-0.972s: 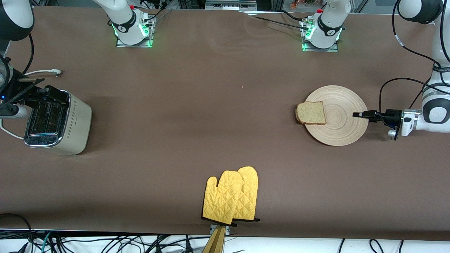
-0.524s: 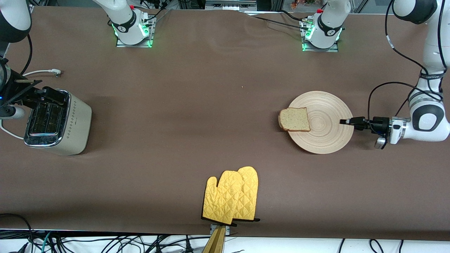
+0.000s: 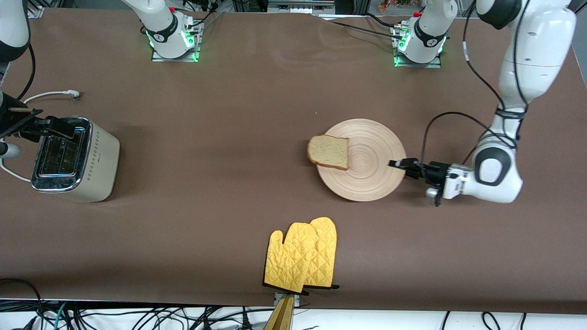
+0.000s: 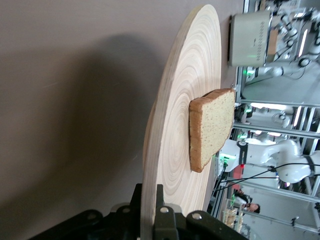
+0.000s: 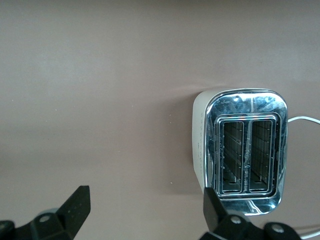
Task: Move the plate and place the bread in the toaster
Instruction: 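Slide the plate toward the toaster with the left gripper, then release the plate with the left gripper while the right gripper grasps bread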
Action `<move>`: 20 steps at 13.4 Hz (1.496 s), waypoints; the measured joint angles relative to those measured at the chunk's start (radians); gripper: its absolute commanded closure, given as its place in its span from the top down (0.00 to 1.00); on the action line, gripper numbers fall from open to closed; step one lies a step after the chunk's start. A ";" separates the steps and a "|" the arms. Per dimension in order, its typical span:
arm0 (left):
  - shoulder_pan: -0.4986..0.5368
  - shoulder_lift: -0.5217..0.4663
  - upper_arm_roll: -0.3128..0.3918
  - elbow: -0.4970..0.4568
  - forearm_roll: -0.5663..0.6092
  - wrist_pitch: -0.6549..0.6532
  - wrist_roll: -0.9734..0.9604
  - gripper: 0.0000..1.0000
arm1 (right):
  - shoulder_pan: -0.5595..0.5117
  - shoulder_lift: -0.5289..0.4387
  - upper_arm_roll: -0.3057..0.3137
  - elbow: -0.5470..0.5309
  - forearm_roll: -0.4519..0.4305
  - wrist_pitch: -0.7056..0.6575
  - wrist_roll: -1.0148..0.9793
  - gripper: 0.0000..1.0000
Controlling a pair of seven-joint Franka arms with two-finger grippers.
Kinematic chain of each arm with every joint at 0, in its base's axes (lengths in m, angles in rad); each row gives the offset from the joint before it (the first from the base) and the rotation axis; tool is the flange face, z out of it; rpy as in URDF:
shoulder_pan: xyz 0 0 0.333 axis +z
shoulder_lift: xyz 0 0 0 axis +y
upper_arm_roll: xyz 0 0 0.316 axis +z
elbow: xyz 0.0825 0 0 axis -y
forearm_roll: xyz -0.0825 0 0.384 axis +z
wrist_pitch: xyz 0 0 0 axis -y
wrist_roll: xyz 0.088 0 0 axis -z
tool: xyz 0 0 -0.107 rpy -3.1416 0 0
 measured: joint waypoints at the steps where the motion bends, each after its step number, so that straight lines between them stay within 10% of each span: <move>1: -0.064 -0.001 0.001 -0.008 -0.070 0.033 -0.016 0.00 | -0.001 0.005 0.000 0.000 0.000 0.000 0.000 1.00; 11: -0.408 0.029 0.024 -0.055 -0.306 0.262 -0.089 0.09 | -0.004 0.028 0.000 -0.010 -0.001 -0.001 0.000 1.00; 12: -0.408 0.032 0.026 -0.059 -0.306 0.262 -0.090 0.27 | -0.004 0.029 0.001 -0.019 -0.001 -0.002 0.000 1.00; 15: -0.408 0.036 0.027 -0.065 -0.306 0.259 -0.101 0.39 | 0.004 0.035 0.012 -0.073 0.008 0.008 0.000 1.00; 16: -0.408 0.036 0.027 -0.065 -0.306 0.259 -0.103 0.57 | 0.008 0.037 0.027 -0.103 0.027 0.032 0.002 1.00; 17: -0.408 0.036 0.027 -0.067 -0.306 0.259 -0.104 1.00 | 0.012 0.039 0.041 -0.137 0.068 0.061 0.009 1.00; 20: -0.389 0.032 0.034 -0.081 -0.306 0.256 -0.103 1.00 | 0.020 0.040 0.058 -0.266 0.280 0.148 0.017 1.00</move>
